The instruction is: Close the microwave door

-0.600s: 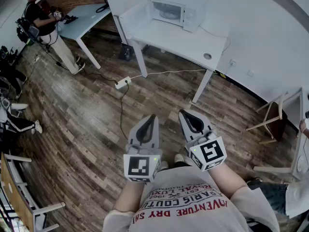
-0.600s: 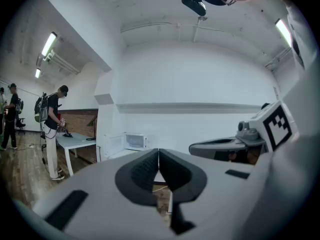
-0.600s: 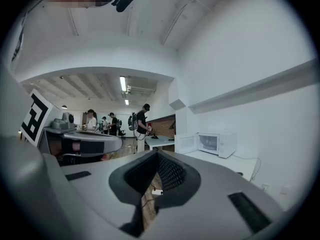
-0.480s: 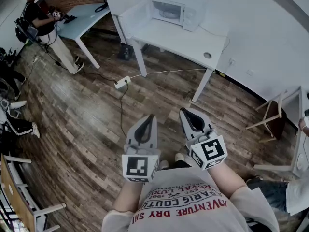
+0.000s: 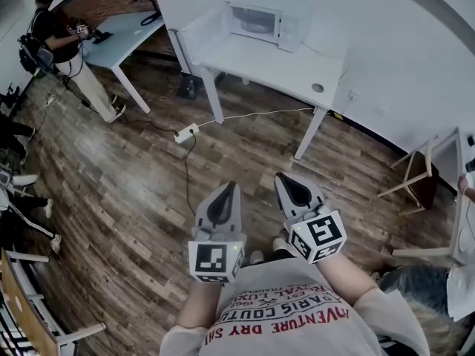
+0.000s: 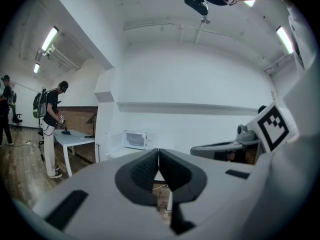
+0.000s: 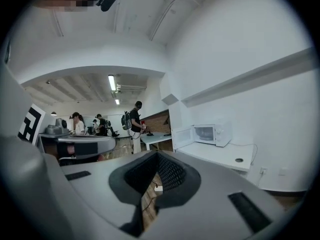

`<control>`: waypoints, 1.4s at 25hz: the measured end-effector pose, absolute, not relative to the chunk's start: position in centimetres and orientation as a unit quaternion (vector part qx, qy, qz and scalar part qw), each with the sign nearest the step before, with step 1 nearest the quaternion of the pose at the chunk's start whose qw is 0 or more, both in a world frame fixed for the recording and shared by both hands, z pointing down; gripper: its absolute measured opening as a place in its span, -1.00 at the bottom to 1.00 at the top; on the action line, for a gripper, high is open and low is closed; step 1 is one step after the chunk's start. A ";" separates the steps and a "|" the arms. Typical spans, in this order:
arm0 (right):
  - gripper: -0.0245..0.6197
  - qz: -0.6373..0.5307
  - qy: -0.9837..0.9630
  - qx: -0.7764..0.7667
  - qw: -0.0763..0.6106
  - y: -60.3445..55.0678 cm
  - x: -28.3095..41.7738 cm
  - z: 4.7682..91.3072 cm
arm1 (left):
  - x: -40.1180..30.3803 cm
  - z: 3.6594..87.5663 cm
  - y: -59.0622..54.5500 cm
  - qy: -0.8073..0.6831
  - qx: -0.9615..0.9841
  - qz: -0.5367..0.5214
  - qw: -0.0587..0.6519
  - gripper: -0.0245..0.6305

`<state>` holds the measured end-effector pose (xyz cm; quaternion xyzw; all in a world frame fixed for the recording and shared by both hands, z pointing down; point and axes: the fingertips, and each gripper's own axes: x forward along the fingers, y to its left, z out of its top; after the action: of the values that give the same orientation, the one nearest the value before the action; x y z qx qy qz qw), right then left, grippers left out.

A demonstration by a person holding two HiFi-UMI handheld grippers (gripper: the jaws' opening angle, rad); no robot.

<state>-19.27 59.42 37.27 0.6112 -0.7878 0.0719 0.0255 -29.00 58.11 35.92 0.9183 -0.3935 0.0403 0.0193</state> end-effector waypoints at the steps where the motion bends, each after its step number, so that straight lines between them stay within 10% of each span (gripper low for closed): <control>1: -0.89 0.074 -0.786 0.614 0.026 59.3 -19.4 37.4 | -29.2 36.0 58.0 -0.392 0.919 0.039 0.021 -0.91; 15: -0.89 0.089 -0.784 0.613 0.035 52.3 -17.1 39.8 | -28.0 38.8 50.2 -0.406 0.911 0.049 0.048 -0.91; 35: -0.89 0.065 -0.815 0.575 0.039 29.3 1.5 37.5 | -8.6 36.6 27.5 -0.430 0.901 0.031 0.038 -0.91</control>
<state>1.54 29.25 37.55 0.5750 -0.8146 0.0649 0.0393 -8.56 27.49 36.63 0.9013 -0.4303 0.0312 0.0382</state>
